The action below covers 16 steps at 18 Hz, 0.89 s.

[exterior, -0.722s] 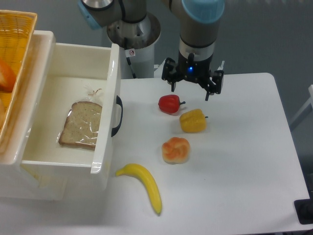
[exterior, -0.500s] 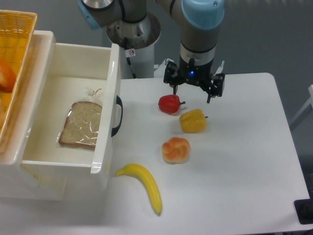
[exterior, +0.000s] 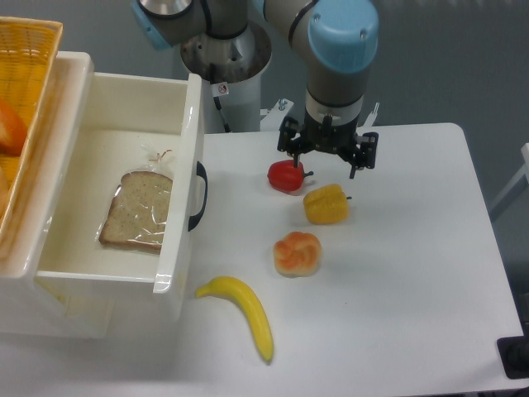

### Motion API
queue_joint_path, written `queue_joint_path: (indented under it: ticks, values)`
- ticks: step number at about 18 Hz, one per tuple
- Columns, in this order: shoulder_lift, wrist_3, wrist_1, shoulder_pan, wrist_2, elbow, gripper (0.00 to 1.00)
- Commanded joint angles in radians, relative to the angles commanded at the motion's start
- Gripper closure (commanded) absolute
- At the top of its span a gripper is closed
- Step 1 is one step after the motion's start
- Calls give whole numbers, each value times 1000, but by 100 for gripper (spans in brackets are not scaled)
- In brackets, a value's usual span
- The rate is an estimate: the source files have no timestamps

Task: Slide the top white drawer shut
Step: 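Move the gripper down and toward the open white drawer's front, then lower the gripper beside the drawer front near its black handle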

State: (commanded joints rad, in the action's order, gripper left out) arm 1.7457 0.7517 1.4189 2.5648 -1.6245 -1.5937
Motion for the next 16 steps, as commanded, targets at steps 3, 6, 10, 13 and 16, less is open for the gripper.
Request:
queue_joint_path:
  ticks: [3,6,10,13,16]
  values:
    - [2,-17,2,-14,5,-44,0]
    - [23,-20,5,-14,6,-55,0]
    - [77,-74,6,-51,20,-48,0]
    - [123,-87,-6,-67,66,-38,0]
    - [136,-94,-5,-71,127,-40,0]
